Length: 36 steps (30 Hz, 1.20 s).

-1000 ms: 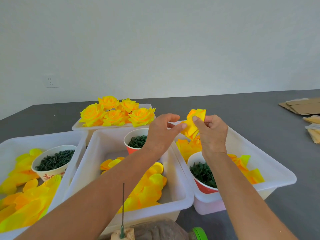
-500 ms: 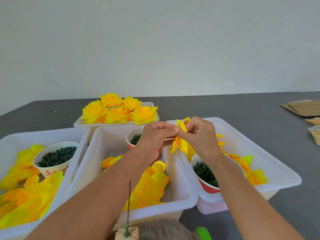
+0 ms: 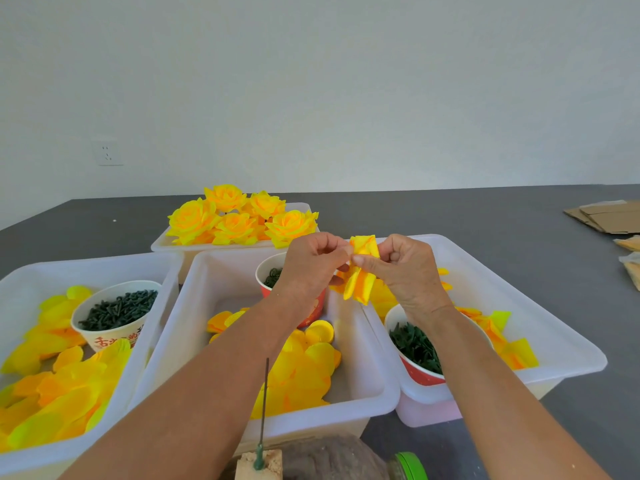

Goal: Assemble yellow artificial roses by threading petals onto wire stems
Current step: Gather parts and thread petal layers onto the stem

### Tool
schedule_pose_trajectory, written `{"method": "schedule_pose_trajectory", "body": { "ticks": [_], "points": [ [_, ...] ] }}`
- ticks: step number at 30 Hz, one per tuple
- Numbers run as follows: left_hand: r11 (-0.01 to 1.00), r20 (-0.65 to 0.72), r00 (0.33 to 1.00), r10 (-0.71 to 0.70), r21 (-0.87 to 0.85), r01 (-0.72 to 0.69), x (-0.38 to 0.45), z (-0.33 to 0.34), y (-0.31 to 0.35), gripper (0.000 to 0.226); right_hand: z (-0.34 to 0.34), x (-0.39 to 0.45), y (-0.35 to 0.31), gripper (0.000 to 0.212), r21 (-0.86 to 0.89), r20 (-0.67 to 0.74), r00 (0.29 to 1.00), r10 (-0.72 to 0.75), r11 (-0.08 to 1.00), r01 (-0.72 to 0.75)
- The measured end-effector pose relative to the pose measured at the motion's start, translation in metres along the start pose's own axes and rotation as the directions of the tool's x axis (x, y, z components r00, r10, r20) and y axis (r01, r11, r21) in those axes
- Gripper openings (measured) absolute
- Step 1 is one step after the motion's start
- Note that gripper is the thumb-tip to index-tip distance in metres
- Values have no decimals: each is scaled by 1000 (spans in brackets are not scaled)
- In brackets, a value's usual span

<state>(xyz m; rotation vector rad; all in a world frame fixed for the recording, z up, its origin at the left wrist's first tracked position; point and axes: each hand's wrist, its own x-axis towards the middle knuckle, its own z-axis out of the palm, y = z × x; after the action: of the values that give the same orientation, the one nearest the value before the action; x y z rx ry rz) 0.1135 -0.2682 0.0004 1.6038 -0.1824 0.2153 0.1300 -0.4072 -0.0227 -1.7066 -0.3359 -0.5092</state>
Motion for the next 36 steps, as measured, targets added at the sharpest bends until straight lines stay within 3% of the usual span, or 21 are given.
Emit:
{"method": "schedule_pose_trajectory", "body": {
  "ticks": [3,9,17,22,27,30,34,36],
  "points": [
    [999,44,999,16,45,-18,0,0,-2,8,-1,0,2,31,-91,12,1000,-14,996,15],
    [989,81,987,-142,-28,145,4,-12,-5,13,0,-3,-1,29,-63,170,985,-11,998,22],
    [972,-36,998,60,229,-50,5,-4,-5,15,1,0,-2,23,39,92,995,33,999,-37],
    [895,-98,977,191,426,-132,9,-6,-6,10,0,0,-5,21,92,82,995,64,993,-72],
    [909,-130,976,175,403,-109,13,-12,-6,12,-3,4,-2,24,58,-70,991,117,992,-113],
    [916,-158,976,149,394,-76,14,-13,-7,9,0,3,-1,21,14,-47,993,111,994,-111],
    [991,-223,975,-22,124,50,13,-13,-5,11,-1,2,-4,21,80,-20,997,72,994,-70],
    [998,-193,981,-29,47,39,11,-14,-3,21,-2,2,-5,21,79,-11,998,69,995,-68]
  ]
}}
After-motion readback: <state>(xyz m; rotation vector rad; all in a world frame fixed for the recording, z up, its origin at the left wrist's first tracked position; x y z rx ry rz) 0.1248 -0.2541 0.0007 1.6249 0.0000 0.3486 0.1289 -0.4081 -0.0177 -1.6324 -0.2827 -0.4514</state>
